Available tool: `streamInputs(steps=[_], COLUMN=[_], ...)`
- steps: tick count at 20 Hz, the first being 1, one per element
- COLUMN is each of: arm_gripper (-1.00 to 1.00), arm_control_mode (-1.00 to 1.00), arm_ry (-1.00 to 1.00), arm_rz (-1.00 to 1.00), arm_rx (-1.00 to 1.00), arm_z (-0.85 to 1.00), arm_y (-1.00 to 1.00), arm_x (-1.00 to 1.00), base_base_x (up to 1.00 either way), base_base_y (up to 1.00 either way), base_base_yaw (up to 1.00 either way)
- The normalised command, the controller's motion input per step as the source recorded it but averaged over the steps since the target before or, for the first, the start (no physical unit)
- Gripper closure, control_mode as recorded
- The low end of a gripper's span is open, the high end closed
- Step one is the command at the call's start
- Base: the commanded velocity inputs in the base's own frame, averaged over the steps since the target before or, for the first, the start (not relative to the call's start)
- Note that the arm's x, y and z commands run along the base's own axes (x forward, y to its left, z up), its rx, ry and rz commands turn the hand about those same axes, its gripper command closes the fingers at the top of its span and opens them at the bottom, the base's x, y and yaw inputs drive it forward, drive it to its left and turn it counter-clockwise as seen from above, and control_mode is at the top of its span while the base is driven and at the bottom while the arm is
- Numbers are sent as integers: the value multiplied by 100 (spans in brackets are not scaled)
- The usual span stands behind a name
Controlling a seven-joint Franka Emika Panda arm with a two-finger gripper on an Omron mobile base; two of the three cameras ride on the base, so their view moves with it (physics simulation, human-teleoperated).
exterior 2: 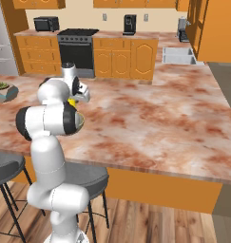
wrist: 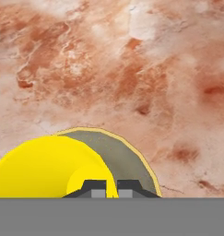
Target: Place the cup inside the bowl on the dining table and move the bowl to any counter.
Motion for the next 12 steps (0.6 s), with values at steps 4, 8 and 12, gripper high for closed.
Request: streamInputs(steps=[4, 8, 12], arm_gripper=[100, 100, 100], arm_control_mode=[-100, -100, -100], arm_ry=[0, 0, 0], arm_rz=[0, 0, 0], arm_rx=[0, 0, 0], arm_z=[0, 0, -5], arm_y=[19, 16, 9], arm_x=[-6, -3, 0], base_base_x=[0, 0, 0], base_base_y=[0, 0, 0], base_base_yaw=[0, 0, 0])
